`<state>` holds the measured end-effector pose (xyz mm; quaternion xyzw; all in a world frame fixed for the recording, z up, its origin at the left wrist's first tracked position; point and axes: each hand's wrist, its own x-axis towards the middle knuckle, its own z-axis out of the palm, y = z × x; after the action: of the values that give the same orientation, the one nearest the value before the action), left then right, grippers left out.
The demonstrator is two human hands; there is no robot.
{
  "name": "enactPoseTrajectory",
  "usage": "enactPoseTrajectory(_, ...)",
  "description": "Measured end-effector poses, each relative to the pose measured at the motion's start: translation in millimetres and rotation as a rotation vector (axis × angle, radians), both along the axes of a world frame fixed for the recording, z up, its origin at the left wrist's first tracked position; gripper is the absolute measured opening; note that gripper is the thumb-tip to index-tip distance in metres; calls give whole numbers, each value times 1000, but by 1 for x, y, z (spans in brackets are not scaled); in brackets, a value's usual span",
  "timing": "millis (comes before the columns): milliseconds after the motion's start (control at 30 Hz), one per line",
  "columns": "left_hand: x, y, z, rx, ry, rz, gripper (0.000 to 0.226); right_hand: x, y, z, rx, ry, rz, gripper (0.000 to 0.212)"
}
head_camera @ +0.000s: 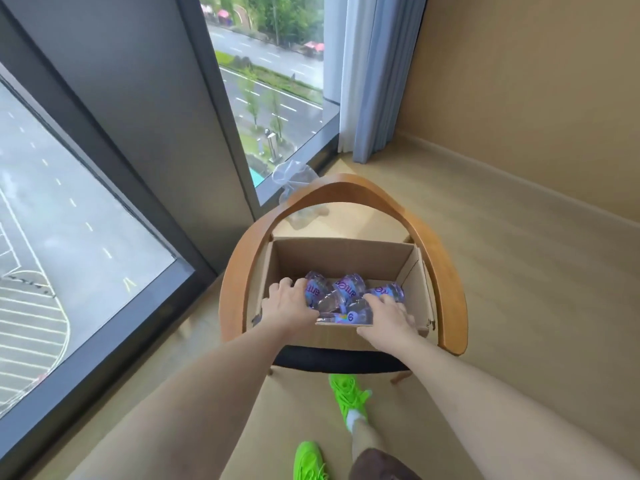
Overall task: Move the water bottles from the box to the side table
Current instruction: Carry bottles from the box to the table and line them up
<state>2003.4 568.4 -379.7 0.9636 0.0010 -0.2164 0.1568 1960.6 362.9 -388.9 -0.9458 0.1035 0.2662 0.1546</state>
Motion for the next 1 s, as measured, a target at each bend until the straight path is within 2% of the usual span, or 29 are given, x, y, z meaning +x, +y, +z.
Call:
enactPoseTrajectory(367,79,-26,-98,82,269,82,73,90,-28,-102,32,330,138,80)
enactPoseTrajectory(600,105,-37,-163,80,416,221,88,102,-40,-163,25,438,332,79)
enactPoseTrajectory(800,117,-40,-209,27,446,375,98,111,-34,-187,111,501,424,57)
enactPoseTrajectory(867,117,-40,-219,31,418,407,94,112,-36,-190,135,485,420,47)
enactPoseTrajectory(1000,120,-32,-236,65,394,455,77,110,-39,-195,177,442,420,40)
